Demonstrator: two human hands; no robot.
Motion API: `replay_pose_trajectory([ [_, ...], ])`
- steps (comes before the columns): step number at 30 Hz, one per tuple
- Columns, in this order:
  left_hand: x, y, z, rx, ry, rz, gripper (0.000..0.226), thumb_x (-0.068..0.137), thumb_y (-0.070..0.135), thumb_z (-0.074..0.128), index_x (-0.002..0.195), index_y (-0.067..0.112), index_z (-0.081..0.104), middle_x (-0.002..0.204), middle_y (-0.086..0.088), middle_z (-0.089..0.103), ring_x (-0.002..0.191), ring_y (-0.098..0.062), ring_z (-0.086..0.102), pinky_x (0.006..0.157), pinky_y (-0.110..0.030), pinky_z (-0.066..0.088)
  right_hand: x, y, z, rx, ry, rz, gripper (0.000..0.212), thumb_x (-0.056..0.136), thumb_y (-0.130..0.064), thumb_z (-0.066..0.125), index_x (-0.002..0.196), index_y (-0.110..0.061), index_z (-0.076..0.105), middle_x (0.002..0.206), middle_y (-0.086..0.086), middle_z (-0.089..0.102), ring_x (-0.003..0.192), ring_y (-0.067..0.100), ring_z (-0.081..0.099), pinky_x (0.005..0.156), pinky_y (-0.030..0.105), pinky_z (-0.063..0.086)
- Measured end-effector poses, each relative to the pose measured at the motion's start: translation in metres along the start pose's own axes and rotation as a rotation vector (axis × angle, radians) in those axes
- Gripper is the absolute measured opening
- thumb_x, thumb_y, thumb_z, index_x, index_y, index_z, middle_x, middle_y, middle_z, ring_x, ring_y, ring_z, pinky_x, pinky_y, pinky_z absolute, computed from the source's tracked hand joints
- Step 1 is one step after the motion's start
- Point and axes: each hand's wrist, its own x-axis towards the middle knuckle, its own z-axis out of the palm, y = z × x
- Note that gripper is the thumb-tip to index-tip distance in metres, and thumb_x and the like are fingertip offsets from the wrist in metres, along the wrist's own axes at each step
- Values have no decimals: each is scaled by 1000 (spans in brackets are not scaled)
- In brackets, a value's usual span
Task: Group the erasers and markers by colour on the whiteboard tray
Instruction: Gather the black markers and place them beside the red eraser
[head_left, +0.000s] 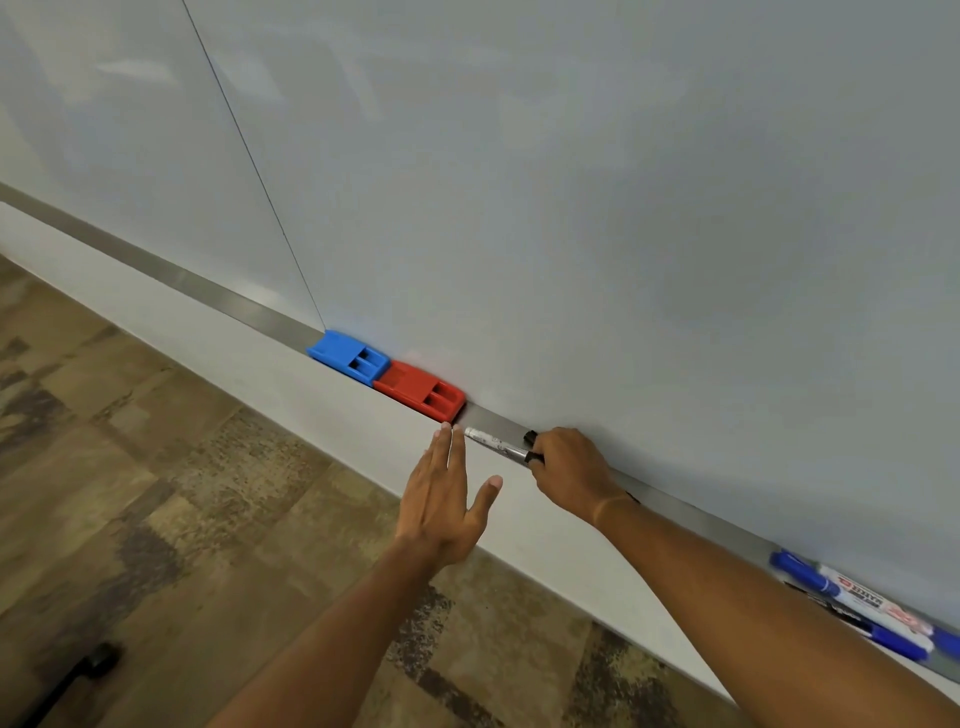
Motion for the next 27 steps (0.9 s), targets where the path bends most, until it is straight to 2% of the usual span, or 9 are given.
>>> replay_pose_trajectory([
  [4, 8, 10, -3, -200, -20, -12, 87, 88, 69, 17, 155, 17, 0, 164, -1, 1, 150, -12, 1, 115, -25, 2, -2, 4, -17, -22, 55, -39, 15, 91, -16, 54, 94, -12, 68, 91, 8, 64, 84, 28, 61, 70, 38, 52],
  [9, 22, 24, -12, -449, 6, -28, 74, 96, 56, 37, 155, 21, 11, 163, 2, 13, 148, -13, 12, 114, -26, 10, 1, 13, -46, -86, 60, -244, 15, 85, -7, 58, 90, -15, 69, 90, 5, 61, 85, 25, 58, 69, 41, 51],
  [13, 25, 41, -15, -787, -166, -166, 66, 95, 25, 58, 152, 15, 26, 156, -1, 32, 143, -20, 30, 114, -34, 26, -4, 17, -64, -117, -10, -454, 30, 83, 2, 58, 103, -17, 70, 106, 1, 62, 95, 21, 59, 77, 38, 52],
  [15, 24, 48, -11, -905, -283, -218, 49, 90, 14, 62, 136, 9, 49, 132, -2, 54, 127, -24, 47, 105, -36, 36, -8, 14, -70, -81, -29, -555, 34, 80, 6, 56, 103, -14, 71, 111, 3, 62, 97, 22, 60, 80, 37, 52],
  [17, 17, 56, -6, -1036, -390, -203, 21, 84, 11, 64, 104, 8, 59, 98, -5, 57, 99, -24, 52, 87, -36, 40, -13, 7, -71, -69, -62, -628, 32, 81, 3, 54, 101, -14, 71, 114, 3, 62, 100, 22, 60, 82, 35, 52],
  [19, 9, 63, 1, -1239, -447, -264, 16, 83, 6, 61, 99, 5, 59, 97, -11, 57, 93, -22, 54, 82, -32, 42, -16, 0, -69, -62, -97, -668, 25, 84, -5, 56, 102, -16, 71, 117, 2, 62, 102, 20, 61, 83, 35, 51],
  [23, 0, 65, 19, -1471, -468, -428, 27, 94, -4, 50, 117, 0, 62, 119, -15, 69, 112, -24, 66, 99, -36, 50, -20, -5, -56, 2, -151, -639, 31, 85, -6, 60, 113, -17, 69, 127, 2, 60, 104, 17, 62, 89, 29, 52],
  [25, -1, 63, 22, -1548, -441, -473, 28, 96, -3, 46, 120, -3, 60, 119, -17, 69, 112, -26, 66, 100, -38, 49, -22, -3, -52, 204, -131, -498, 38, 86, -4, 59, 120, -20, 65, 122, -1, 62, 100, 12, 64, 87, 23, 52],
  [27, -1, 61, 22, -1615, -373, -529, 26, 98, -1, 45, 120, -4, 59, 119, -19, 68, 113, -28, 65, 99, -39, 50, -21, 5, -51, 351, -23, -310, 37, 86, -5, 59, 120, -19, 64, 111, 0, 66, 96, 14, 65, 86, 26, 53],
])
